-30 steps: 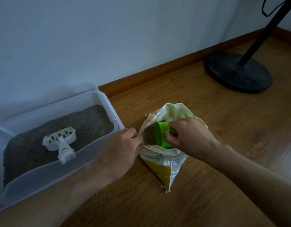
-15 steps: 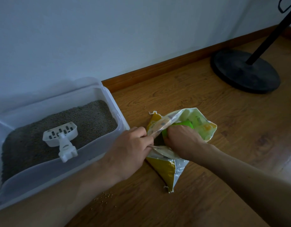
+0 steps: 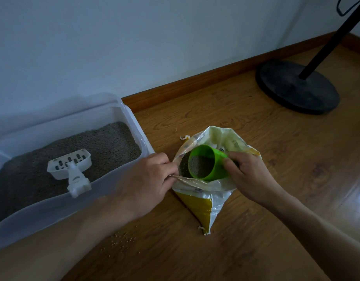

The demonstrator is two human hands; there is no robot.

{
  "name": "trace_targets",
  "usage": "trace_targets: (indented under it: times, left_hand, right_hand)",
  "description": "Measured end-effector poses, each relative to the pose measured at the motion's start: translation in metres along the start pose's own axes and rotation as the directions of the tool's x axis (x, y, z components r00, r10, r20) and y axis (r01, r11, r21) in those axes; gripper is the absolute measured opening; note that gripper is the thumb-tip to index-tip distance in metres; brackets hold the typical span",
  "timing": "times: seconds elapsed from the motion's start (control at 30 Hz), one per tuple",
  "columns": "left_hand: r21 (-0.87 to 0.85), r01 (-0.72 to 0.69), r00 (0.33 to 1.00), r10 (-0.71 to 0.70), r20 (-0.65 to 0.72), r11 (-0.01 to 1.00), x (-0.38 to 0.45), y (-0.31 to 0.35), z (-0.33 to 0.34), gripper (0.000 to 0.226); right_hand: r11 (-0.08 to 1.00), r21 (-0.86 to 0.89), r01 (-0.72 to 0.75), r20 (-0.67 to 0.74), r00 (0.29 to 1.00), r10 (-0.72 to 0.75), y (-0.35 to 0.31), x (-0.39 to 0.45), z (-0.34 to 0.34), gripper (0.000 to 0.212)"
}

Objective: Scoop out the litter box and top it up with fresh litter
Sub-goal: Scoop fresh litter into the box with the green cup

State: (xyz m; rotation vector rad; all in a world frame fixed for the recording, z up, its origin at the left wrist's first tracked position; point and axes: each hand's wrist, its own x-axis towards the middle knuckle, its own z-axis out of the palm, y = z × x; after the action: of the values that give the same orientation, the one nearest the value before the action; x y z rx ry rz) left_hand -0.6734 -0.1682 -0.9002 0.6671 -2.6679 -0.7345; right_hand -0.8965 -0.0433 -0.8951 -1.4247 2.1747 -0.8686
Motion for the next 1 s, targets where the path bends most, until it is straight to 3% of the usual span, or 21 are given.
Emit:
trace_targets:
  times: [0.23,0.33,0.5,0.73,1.0]
  left_hand:
    - [0.024,0.006,1.0,-0.006,0.007,1.0,0.001,0.005,-0.001,0.007]
    - [0.039,0.002,1.0,-0.002,0.009,0.999,0.003,0.009,0.0,0.005]
    - [0.032,0.029,0.999,-0.029,0.016,0.999,0.002,0.009,0.001,0.006]
    - [0.043,0.049,0.998,-0.051,0.031,0.998,0.001,0.011,0.0,0.01]
    - [0.045,0.06,0.998,-0.062,0.034,0.997,-0.002,0.015,-0.001,0.012]
  right_hand:
    - [0.988,0.125,-0.095,-0.203,0.972,0.119,0.012,-0.015,-0.003,0.035]
    - [0.991,0.056,-0.124,-0.165,0.977,0.132,0.011,-0.012,-0.005,0.037]
    - [0.968,0.218,-0.126,-0.256,0.949,0.181,0.013,-0.021,-0.007,0.035]
    - [0.929,0.326,-0.175,-0.235,0.937,0.259,0.009,-0.025,-0.011,0.041]
    - [0.941,0.313,-0.125,-0.262,0.941,0.212,0.012,-0.029,-0.009,0.038]
